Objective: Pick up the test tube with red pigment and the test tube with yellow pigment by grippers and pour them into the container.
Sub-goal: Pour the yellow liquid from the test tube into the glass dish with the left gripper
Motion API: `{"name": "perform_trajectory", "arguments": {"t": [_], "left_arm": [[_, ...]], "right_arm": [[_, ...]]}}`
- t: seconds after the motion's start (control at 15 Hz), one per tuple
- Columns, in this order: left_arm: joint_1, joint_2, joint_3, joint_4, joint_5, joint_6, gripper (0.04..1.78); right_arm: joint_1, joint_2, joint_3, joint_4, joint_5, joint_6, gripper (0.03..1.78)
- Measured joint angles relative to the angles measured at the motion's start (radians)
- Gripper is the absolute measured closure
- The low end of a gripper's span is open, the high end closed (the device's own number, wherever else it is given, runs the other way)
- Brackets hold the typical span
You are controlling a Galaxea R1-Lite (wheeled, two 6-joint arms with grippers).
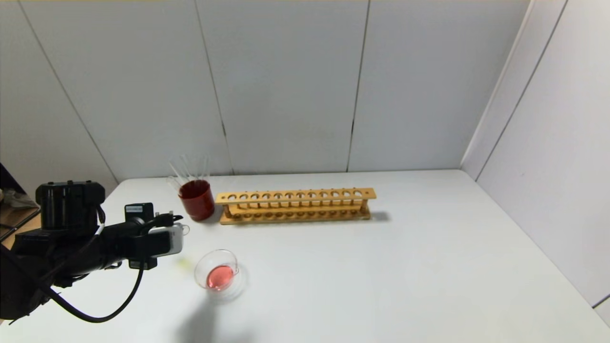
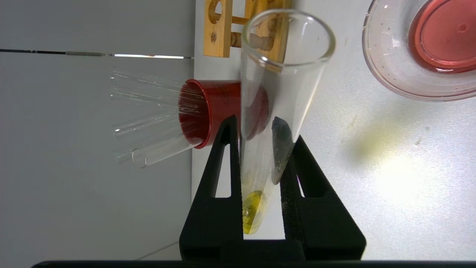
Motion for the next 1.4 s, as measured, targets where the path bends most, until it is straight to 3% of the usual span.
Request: {"name": "perform_trajectory", "arguments": {"t": [0.47, 0.73, 1.4], "left_arm": [[-0.006, 0.021, -0.021, 0.035, -0.012, 0.147, 1.49], [-0.013, 0.003, -0.073, 0.168, -0.018, 0.203, 1.49], [-0.009, 0.014, -0.113, 0.174, -0.018, 0.292, 1.49]], "right_arm": [[0.000, 0.000, 0.000, 0.000, 0.000, 0.000, 0.06], [0.000, 0.000, 0.000, 0.000, 0.000, 0.000, 0.06], [0.000, 0.000, 0.000, 0.000, 0.000, 0.000, 0.06]]}}
